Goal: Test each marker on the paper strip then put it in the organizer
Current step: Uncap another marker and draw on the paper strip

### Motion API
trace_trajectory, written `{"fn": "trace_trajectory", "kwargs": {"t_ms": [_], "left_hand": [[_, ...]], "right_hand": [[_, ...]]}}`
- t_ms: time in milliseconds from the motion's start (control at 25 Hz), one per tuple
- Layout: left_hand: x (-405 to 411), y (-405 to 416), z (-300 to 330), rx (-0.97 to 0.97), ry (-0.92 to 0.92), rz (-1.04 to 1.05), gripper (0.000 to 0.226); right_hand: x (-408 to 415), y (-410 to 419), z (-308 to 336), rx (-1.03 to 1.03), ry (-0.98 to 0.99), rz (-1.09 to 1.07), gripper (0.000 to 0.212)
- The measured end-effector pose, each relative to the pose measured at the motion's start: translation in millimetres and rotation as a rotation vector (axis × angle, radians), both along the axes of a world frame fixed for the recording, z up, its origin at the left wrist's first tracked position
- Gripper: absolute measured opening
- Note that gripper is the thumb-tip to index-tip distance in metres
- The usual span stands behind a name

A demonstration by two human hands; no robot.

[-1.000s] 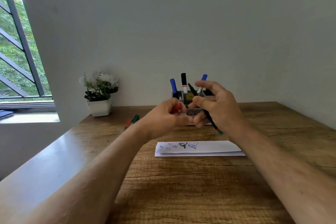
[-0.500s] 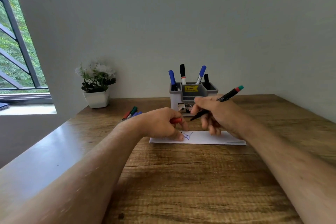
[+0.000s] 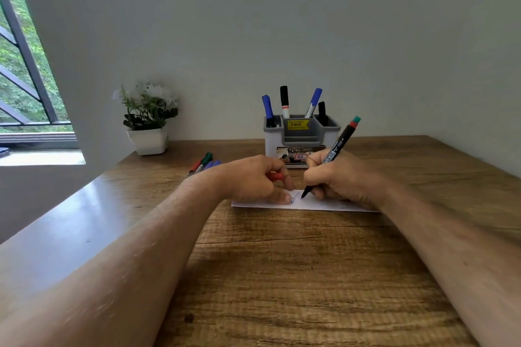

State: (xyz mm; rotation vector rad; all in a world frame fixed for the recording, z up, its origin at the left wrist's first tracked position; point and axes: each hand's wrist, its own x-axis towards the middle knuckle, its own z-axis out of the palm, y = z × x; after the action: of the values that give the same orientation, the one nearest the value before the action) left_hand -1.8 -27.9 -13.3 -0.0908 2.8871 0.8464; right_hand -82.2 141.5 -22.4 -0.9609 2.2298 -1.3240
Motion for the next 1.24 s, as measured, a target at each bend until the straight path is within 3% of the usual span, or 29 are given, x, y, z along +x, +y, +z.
{"fn": "trace_trajectory", "kwargs": {"t_ms": [760, 1000, 1240], "left_hand": [[-0.9, 1.3, 1.2, 0.022, -0.015, 0.003, 0.014], [-2.8, -0.4, -0.5, 0.008, -0.009, 0.006, 0.018], [-2.0, 1.2, 0.0, 0.011, 0.001, 0.007, 0.014]], "right_hand": [[-2.4, -4.0, -3.8, 0.008, 0.118, -0.034, 0.029], [-0.5, -3.3, -4.3, 0.02, 0.1, 0.009, 0.019], [-0.8, -2.3, -2.9, 0.014, 0.112, 0.007, 0.028]]}}
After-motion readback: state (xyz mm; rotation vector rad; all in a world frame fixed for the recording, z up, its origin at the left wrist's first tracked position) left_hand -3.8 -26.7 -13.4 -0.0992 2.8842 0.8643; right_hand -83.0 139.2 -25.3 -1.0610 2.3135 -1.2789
